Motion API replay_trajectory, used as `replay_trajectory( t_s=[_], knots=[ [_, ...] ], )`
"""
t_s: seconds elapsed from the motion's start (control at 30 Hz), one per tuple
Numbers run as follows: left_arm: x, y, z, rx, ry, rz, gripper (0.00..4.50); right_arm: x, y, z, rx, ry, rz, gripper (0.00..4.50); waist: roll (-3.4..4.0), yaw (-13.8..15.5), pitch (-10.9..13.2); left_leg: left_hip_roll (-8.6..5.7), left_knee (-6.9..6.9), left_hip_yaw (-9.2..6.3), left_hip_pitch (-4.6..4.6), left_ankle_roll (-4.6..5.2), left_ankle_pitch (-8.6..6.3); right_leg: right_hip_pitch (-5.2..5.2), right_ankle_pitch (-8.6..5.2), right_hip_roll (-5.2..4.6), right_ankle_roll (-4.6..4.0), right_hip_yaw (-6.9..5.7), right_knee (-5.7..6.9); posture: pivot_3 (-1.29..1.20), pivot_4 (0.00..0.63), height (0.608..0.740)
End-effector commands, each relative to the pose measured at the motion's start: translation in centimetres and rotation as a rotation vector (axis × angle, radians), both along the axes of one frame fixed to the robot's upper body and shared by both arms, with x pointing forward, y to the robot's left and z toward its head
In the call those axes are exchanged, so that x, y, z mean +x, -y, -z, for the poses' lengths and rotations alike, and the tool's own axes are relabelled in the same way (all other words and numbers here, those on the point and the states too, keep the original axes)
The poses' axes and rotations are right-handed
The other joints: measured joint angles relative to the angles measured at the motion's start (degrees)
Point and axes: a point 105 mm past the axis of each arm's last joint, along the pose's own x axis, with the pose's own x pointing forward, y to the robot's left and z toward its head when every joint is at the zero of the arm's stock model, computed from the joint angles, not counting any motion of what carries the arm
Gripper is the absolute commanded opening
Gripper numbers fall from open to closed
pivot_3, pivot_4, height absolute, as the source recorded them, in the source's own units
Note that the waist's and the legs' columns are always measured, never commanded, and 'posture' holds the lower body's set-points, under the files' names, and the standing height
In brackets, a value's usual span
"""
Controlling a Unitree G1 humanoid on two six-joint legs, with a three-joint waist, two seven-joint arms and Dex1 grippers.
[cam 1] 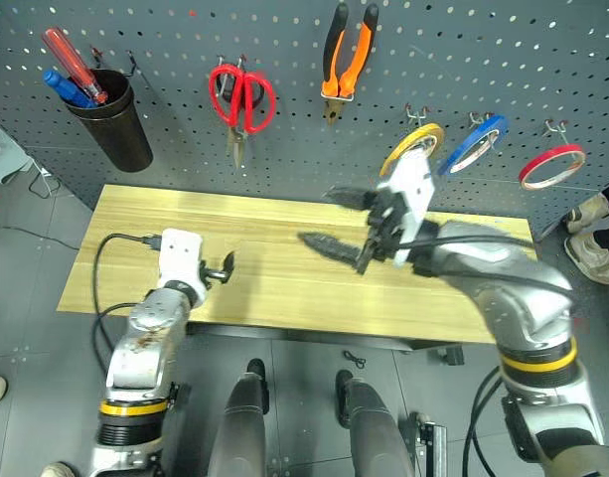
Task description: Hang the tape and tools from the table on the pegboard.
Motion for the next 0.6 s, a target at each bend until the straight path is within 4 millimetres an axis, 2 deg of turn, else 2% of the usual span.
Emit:
replay_trajectory(
  t_s=[0.03,0.13,0.3,0.4,0.6],
  knots=[
    [0.5,-3.6,-1.0,0.000,-0.054,-0.057,4.48,-0.7,-1.5,0.3,-0.064,0.033,-0.052,4.50,0.00,0.27,0.01,0.00,0.00,0.00,0.03,0.00,0.00,-0.01,-0.08,0.00,-0.01,0.00,0.05,0.08,0.428,0.740],
    [1.1,-5.6,-1.1,-0.011,-0.102,-0.094,4.48,-0.2,-1.8,0.0,-0.070,0.034,-0.048,4.50,0.01,0.77,0.20,0.00,-0.01,0.01,0.07,-0.01,0.00,-0.02,-0.39,-0.03,-0.10,0.00,0.08,0.09,0.459,0.740],
    [2.3,-6.7,-0.5,-0.046,-0.181,-0.099,4.48,0.4,-2.0,-0.2,-0.137,0.039,-0.063,4.50,0.04,1.36,1.17,-0.04,-0.01,0.05,0.07,0.01,0.01,0.03,-0.50,-0.14,-0.18,0.00,0.04,0.09,0.497,0.740],
    [3.1,-6.5,0.1,-0.052,-0.212,-0.086,4.48,0.7,-2.0,-1.0,-0.143,0.044,-0.065,4.50,0.02,1.44,2.11,-0.02,-0.06,0.03,0.03,0.05,0.03,-0.06,-0.55,-0.11,-0.28,-0.02,0.13,0.08,0.518,0.740],
    [3.5,-6.5,1.8,-0.052,-0.272,-0.058,4.48,0.9,-1.7,-1.6,-0.149,0.036,-0.055,4.50,-0.01,1.20,3.21,-0.04,-0.15,0.04,-0.11,0.06,0.04,-0.29,-0.36,-0.13,-0.21,-0.02,0.35,0.07,0.535,0.740]
  ],
)
